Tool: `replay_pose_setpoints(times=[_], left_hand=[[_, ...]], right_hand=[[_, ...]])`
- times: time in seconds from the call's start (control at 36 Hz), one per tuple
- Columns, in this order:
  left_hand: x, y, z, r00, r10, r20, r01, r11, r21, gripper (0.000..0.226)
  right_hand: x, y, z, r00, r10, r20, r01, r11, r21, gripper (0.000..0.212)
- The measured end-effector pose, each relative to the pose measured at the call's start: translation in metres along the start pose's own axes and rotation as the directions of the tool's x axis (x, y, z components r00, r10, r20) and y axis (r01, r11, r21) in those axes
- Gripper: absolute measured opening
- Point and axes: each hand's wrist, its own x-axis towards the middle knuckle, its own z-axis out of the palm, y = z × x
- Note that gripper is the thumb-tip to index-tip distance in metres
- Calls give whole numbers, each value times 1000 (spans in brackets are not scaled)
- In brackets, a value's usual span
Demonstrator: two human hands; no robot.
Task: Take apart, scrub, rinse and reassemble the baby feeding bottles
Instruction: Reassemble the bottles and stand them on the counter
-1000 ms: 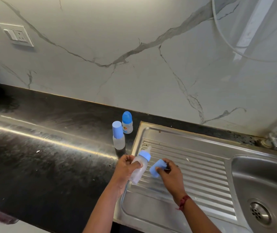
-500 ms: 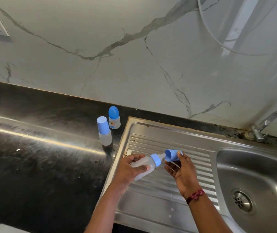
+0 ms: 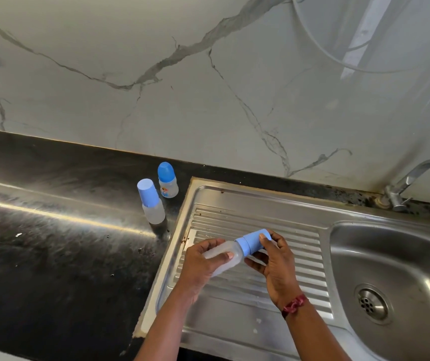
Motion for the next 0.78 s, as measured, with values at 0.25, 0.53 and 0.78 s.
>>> replay_pose_setpoints(times=[0.25, 0.53, 0.78], left_hand=[[-3, 4, 9, 1000, -2, -4, 2, 1000, -18, 33], [-6, 6, 13, 999, 19, -29, -19, 1000, 2, 21], [-7, 8, 13, 998, 32, -61, -31, 999, 16, 21]], right_hand=[[-1, -4, -3, 999, -39, 25, 40, 999, -35, 28], [-7, 0, 6, 995, -55, 80, 57, 998, -23, 53], [-10, 0, 8, 994, -28, 103, 27, 1000, 16, 53]])
